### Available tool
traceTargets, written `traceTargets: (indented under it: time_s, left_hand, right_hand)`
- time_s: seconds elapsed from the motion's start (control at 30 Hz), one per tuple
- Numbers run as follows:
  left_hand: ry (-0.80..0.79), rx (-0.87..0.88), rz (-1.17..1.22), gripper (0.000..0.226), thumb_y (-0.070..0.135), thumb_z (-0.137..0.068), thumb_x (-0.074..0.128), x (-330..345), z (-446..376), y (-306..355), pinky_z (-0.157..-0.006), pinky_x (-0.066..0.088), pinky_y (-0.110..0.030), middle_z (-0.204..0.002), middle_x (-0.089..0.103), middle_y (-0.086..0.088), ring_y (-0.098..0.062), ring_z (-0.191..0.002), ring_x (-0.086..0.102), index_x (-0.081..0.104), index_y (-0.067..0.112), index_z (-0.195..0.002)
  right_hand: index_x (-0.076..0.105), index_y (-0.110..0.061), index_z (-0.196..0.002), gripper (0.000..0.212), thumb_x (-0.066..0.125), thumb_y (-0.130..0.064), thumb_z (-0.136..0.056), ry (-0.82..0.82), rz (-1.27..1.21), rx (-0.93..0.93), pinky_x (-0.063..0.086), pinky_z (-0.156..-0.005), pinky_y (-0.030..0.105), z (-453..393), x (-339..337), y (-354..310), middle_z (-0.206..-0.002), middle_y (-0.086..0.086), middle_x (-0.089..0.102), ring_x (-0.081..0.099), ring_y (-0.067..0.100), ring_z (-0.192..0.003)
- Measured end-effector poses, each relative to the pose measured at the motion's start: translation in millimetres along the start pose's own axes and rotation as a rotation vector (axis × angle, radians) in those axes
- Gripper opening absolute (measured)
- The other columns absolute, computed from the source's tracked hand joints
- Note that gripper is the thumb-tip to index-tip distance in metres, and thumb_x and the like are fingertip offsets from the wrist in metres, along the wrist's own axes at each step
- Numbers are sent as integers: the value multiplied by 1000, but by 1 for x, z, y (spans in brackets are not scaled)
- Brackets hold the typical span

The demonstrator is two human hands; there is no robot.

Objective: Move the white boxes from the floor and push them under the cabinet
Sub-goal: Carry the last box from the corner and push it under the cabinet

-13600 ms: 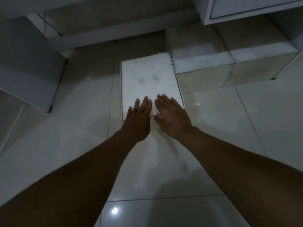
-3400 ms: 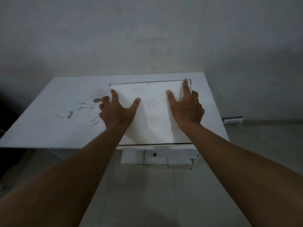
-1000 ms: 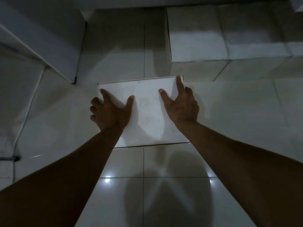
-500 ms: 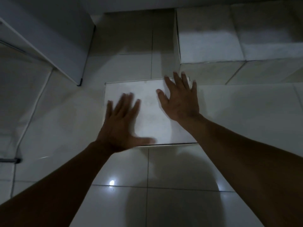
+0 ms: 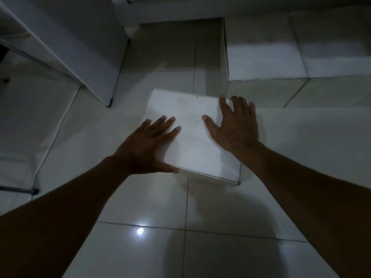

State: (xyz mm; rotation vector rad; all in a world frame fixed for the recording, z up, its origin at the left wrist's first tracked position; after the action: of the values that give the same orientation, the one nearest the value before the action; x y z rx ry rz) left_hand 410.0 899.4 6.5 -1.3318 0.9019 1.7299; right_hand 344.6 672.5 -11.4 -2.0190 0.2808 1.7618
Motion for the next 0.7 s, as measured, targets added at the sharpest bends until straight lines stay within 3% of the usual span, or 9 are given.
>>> traceTargets:
  time_s: [0.17, 0.3, 0.37, 0.47, 0.57, 0.7]
  left_hand:
    - [11, -118, 49, 103, 88, -68, 40, -8, 4, -20, -121, 10, -44, -163, -1, 5, -14, -149, -6, 10, 37, -153]
    - [119, -372, 140, 104, 66, -71, 66, -13, 3, -33, -112, 29, -51, -163, -5, 0, -23, -149, 5, 16, 30, -155]
    - [166, -537, 282, 105, 52, -77, 73, -8, 7, -36, -109, 35, -48, -163, 9, -10, -31, -144, 25, 10, 20, -156]
    - [276, -635, 649, 82, 28, -90, 68, 5, 6, -20, -100, 48, -41, -145, 47, -19, -33, -122, 56, 19, 11, -154]
    - [323, -799, 1003, 88, 47, -86, 63, 19, -2, 1, -106, 43, -43, -150, 42, -11, -29, -131, 47, 14, 22, -156]
    - [344, -814, 1027, 95, 42, -91, 62, 22, -18, 10, -111, 35, -42, -157, 29, -7, -31, -138, 36, -5, 21, -155]
  right_hand:
    - [35, -12, -146, 97, 30, -82, -81, 50, 2, 59, 27, -112, 47, 13, -6, 12, -139, 21, 45, 37, 38, -129]
    - [33, -10, -146, 104, 24, -87, -77, 53, 68, 172, 32, -101, 47, 21, -8, 12, -132, 22, 47, 42, 38, -117]
    - [32, -10, -146, 107, 20, -89, -75, 33, 85, 237, 32, -97, 47, 21, -7, 9, -129, 22, 48, 43, 37, -114]
    - [31, -8, -147, 108, 21, -88, -76, 39, 91, 277, 31, -95, 47, 23, -7, 2, -126, 21, 49, 44, 37, -110]
    - [30, -9, -147, 107, 22, -88, -76, 35, 88, 302, 31, -95, 47, 23, -7, -2, -126, 20, 49, 44, 36, -110]
    - [31, -8, -146, 107, 21, -88, -76, 40, 104, 336, 33, -93, 48, 30, -6, -8, -124, 20, 51, 45, 36, -108]
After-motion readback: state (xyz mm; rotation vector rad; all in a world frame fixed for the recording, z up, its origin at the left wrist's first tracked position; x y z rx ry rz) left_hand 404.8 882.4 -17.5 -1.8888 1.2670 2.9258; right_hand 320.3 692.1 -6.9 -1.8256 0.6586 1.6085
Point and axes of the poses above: each hand's wrist, its own z-axis away from the middle knuckle, its own x-axis out of the palm, y = z × x, the point moved 5 cm from there along -z, towards the middle knuckle
